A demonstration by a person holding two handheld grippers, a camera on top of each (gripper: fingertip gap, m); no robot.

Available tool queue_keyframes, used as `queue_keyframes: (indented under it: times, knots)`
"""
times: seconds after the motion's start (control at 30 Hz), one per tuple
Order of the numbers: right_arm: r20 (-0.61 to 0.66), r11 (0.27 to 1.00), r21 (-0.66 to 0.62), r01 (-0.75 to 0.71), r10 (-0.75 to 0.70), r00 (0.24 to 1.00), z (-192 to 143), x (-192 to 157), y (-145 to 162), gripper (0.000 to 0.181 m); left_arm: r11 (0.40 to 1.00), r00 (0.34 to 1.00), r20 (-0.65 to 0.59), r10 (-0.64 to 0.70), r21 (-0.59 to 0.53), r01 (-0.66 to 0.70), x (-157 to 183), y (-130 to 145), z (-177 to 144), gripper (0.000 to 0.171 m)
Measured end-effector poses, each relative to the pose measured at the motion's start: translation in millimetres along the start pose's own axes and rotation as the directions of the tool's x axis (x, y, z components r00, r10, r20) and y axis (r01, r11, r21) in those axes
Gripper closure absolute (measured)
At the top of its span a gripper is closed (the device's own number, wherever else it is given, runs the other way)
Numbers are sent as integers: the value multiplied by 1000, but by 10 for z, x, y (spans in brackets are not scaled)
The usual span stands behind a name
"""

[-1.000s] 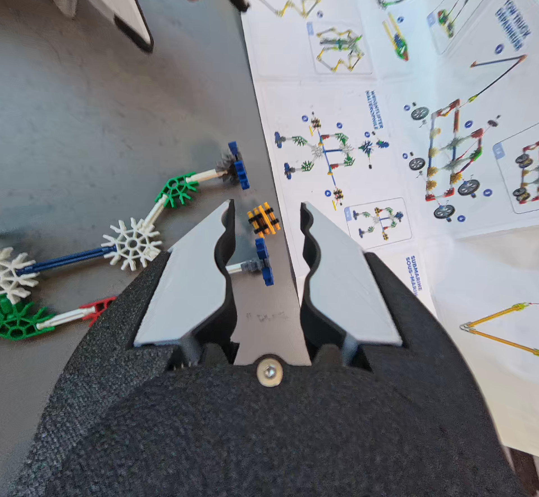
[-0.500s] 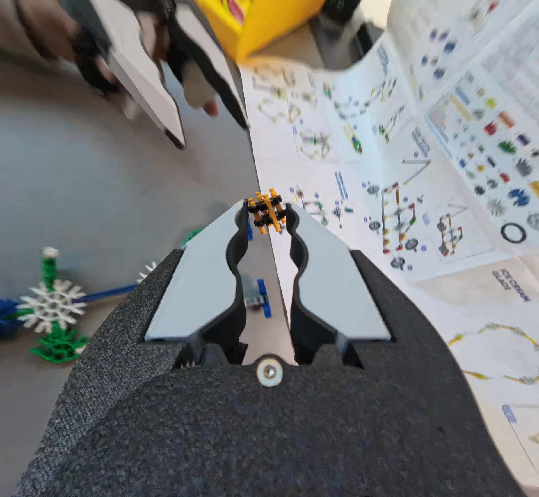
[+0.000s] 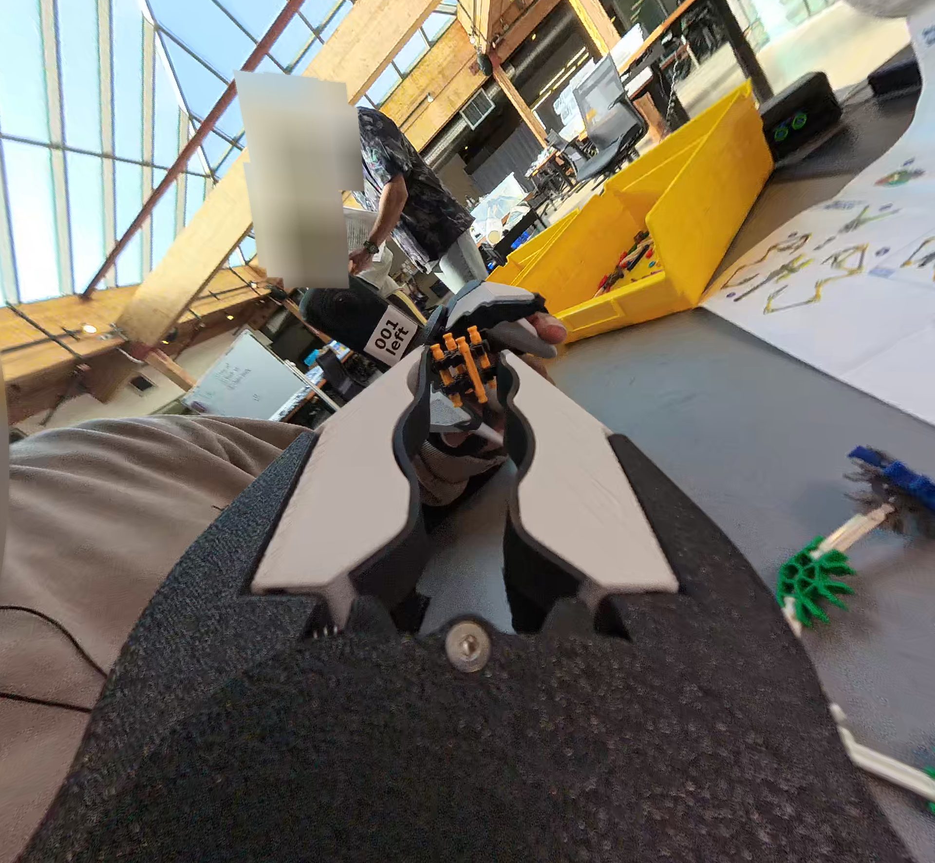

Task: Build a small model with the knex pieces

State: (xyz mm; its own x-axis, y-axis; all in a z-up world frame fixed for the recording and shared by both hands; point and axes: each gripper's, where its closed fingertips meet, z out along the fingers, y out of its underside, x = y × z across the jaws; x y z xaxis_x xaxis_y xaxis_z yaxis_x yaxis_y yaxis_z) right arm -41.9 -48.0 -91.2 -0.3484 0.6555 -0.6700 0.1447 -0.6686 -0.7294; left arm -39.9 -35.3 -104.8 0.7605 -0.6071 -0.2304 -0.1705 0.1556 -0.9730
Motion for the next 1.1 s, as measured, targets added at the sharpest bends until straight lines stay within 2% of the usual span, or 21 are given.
queue_keyframes:
  times: [0.1, 0.23, 0.3, 0.37, 0.5, 0.57, 0.67, 0.77, 0.83, 0.93, 1.1]
  knots:
    - [-1, 988, -18, -156, 156, 988, -9, 108, 91, 157, 971, 972, 56, 230, -77, -225, 31, 91, 23, 121]
    - [3, 976, -77, -201, 202, 979, 53, 86, 254, 158, 916, 916, 75, 393, -121, -383, 121, 124, 67, 128]
    - [0, 976, -79, -203, 203, 979, 44, 106, 251, 157, 889, 892, 63, 448, -140, -436, 160, 146, 70, 140]
    - [-17, 975, -84, -207, 206, 978, 8, 157, 249, 160, 862, 869, 56, 492, -170, -477, 158, 195, 76, 144]
    - [-6, 977, -97, -189, 189, 982, -14, 139, 252, 160, 894, 904, 13, 428, -155, -421, 182, 195, 67, 144]
    - [-17, 992, -78, -103, 102, 995, -60, 140, 161, 159, 919, 928, 13, 372, -146, -366, 145, 162, 45, 144]
    - [-69, 987, -106, 122, -129, 989, -155, 122, 42, 156, 943, 955, 9, 297, -160, -292, 75, 182, 16, 144]
    - [-143, 914, -195, 355, -384, 912, -162, 109, 55, 156, 939, 960, -10, 279, -207, -275, 65, 291, 30, 144]
    - [-164, 849, -278, 449, -502, 849, -123, 144, 168, 156, 934, 962, -35, 270, -232, -270, 112, 365, 59, 144]
    - [-179, 785, -395, 478, -576, 798, -82, 274, 369, 154, 920, 957, -55, 286, -263, -290, 169, 441, 92, 144]
    - [-242, 844, -400, 358, -474, 847, -99, 444, 438, 159, 831, 885, -24, 464, -334, -445, 116, 525, 103, 144]
